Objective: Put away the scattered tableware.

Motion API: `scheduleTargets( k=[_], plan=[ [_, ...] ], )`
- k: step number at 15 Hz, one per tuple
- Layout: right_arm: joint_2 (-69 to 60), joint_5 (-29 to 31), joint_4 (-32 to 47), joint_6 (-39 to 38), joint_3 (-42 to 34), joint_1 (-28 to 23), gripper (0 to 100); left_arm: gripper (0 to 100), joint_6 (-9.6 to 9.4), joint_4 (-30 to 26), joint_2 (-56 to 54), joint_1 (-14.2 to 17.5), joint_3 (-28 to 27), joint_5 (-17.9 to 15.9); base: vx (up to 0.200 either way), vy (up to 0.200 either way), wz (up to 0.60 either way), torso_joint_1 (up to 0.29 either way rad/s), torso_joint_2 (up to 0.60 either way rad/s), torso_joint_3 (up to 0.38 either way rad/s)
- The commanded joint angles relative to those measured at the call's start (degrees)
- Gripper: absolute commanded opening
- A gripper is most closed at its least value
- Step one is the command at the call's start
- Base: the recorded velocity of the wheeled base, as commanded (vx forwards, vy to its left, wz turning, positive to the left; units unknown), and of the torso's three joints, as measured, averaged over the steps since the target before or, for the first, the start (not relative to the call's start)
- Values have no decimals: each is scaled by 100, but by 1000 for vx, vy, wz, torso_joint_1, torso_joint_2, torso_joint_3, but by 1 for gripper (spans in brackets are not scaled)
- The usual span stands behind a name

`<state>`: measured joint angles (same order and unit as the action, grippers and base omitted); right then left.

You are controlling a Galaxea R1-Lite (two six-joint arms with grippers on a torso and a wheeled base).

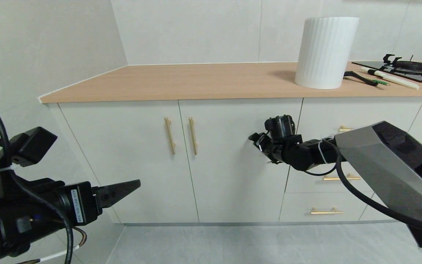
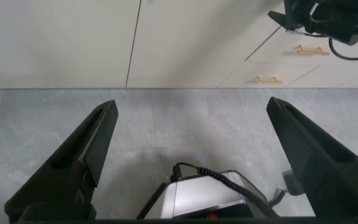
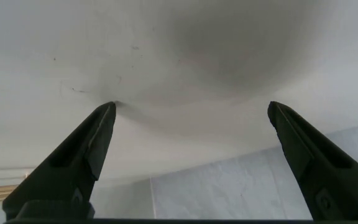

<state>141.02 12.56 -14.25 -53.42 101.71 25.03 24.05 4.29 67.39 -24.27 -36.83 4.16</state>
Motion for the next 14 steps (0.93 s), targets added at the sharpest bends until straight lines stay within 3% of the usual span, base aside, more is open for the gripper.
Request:
scheduleTargets(
  k=[1,4,7,10,14],
  plan=[
    [40,28,28,-2,77,-15,100,100,3,2,20,1,0,-3,0,0,0,0,0,0],
    [-400,-87,107,16,-371,46,100,100,3,2,11,1,-9,-3,0,0,0,0,0,0],
    [-1613,-869,63,139,-1584,319,100,100,3,2,-94,1,-9,6,0,0,0,0,0,0],
    [-2782,-895,89,912,-2674,573,100,100,-6,-7,-411,10,106,24,0,0,0,0,0,0],
    [-5972,-860,72,2740,-5301,573,100,100,-41,-42,-2274,423,1336,59,0,0,0,0,0,0]
  ],
)
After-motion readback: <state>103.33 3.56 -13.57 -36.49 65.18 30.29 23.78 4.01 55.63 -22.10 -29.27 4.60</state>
